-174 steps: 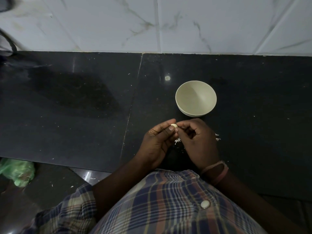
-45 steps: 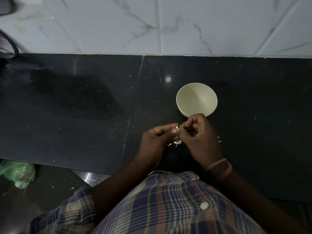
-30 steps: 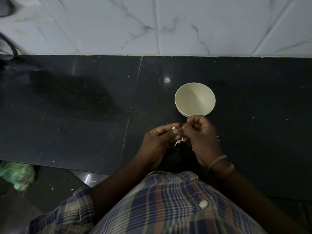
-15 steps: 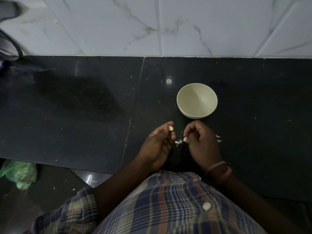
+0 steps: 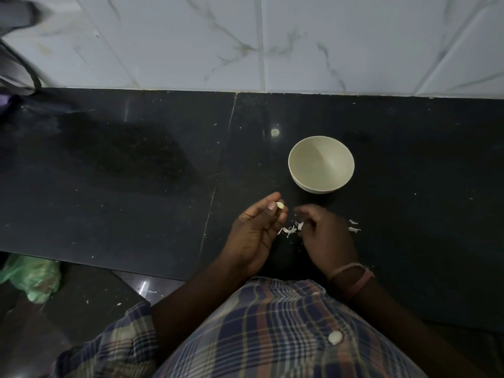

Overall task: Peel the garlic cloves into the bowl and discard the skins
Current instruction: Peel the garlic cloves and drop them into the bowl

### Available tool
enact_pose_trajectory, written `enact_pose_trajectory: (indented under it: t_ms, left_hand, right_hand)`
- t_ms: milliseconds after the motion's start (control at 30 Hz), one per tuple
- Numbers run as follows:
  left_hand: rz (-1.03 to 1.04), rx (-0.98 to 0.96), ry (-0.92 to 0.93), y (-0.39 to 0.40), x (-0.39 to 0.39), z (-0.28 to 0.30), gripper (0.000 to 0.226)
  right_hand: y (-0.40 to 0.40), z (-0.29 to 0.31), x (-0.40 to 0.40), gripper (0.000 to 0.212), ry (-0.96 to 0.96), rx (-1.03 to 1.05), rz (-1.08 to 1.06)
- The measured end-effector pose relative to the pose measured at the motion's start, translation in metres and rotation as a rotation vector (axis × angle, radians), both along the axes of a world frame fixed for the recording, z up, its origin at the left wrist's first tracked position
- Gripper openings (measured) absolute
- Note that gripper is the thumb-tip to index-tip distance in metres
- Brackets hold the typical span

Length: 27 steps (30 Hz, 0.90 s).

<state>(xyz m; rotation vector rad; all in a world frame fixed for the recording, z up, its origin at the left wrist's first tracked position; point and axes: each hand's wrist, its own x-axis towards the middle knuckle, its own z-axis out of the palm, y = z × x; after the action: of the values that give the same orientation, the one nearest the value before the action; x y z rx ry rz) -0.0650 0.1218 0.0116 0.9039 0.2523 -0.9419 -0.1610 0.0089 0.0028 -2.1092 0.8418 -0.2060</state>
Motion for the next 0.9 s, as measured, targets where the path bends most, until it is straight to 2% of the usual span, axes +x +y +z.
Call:
enact_pose_trajectory:
  t_ms: [100,200,333,667,900]
  left_hand:
    - [0.014,0.000,-0.008,0.000,0.001,-0.001,0.032]
    - [0.023,0.011,-0.014,0.000,0.001,-0.002,0.029]
    - [0.029,0.025,-0.066,0.002,0.003,-0.003,0.034]
    - [0.014,0.043,-0.173,0.001,0.003,-0.004,0.029]
    - [0.021,0.010,-0.143,-0.002,0.004,-0.003,0.028]
  right_hand:
    - [-0.004,0.000,0.002,0.020,-0.134,0.006,-0.087]
    - [-0.005,0.003,0.003,0.018,-0.143,-0.074,-0.047]
    - [0.000,0.007,0.004,0.014,-0.254,-0.123,0.001]
    - [0.004,0.010,0.008,0.014,-0.344,0.062,-0.037]
    - [0.003,0.012,0.009,0.011,-0.351,0.102,-0.066]
